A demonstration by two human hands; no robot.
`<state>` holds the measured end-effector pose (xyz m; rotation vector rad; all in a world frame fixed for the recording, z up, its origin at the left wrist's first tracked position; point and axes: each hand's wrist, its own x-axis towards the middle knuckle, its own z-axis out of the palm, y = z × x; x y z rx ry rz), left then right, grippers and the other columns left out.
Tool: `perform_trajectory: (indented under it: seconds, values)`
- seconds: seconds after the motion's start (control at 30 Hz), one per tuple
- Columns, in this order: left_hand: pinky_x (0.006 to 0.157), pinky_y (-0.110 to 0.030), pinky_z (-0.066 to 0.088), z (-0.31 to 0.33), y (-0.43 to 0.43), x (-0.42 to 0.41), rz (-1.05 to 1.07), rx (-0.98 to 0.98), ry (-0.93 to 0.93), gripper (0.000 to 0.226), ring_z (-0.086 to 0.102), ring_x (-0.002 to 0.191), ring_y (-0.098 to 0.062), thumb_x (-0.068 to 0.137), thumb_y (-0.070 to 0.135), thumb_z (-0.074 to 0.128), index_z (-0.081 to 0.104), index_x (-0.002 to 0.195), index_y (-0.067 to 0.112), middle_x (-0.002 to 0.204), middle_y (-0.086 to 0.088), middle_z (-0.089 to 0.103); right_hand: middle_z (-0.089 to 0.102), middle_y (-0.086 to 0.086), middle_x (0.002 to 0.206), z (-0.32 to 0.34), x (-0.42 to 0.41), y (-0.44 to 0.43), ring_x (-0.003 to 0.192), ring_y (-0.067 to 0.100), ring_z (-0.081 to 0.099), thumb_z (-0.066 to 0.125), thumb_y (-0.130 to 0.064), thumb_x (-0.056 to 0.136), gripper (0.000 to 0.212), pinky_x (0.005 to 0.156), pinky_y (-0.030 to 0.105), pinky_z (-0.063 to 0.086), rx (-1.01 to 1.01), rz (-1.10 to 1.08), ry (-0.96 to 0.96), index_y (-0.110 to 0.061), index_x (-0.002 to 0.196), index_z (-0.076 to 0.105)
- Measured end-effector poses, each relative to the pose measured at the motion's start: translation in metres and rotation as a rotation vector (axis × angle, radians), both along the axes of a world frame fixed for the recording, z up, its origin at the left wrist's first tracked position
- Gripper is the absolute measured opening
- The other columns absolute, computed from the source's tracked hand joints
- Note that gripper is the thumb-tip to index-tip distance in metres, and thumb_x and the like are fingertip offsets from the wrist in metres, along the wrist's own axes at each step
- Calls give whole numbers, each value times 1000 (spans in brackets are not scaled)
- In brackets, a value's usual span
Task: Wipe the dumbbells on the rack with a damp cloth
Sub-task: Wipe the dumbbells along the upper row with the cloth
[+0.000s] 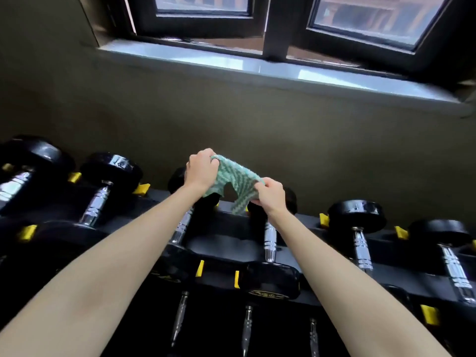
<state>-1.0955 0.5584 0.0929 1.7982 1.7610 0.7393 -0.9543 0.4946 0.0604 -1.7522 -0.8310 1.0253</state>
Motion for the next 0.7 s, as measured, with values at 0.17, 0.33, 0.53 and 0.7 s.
perform_trajectory:
  seconds: [0.17, 0.33, 0.53, 0.7]
  values:
    - [89, -26, 38, 11, 21, -8, -97, -31, -102, 38, 52, 114, -30, 89, 0, 34, 63, 114, 9, 117, -13, 63, 56, 12, 89, -1, -39, 18, 94, 29, 50, 41, -7, 91, 21, 78, 33, 37, 7, -160, -94, -5, 94, 62]
    - [99, -26, 39, -4, 34, -14, -371, -124, 141, 52, 52, 118, -25, 83, -12, 32, 66, 115, 11, 128, -10, 57, 61, 16, 103, -48, -55, 25, 84, 28, 54, 36, -1, 87, 31, 66, 31, 44, -228, -181, 159, -15, 94, 63]
    - [96, -34, 44, -20, 66, -30, -638, -88, 433, 44, 54, 113, -30, 87, -5, 45, 60, 123, 17, 128, -9, 52, 56, 5, 68, -68, -86, 41, 56, 17, 49, 29, 1, 91, 36, 53, 24, 42, -217, -210, 341, -18, 84, 59]
    - [89, -33, 45, -44, 102, -57, -739, -60, 377, 43, 56, 107, -29, 83, -5, 46, 64, 116, 16, 117, -10, 56, 45, -7, 46, -67, -103, 55, 41, 10, 41, 36, 2, 89, 35, 40, 18, 32, -188, -374, 204, -17, 62, 46]
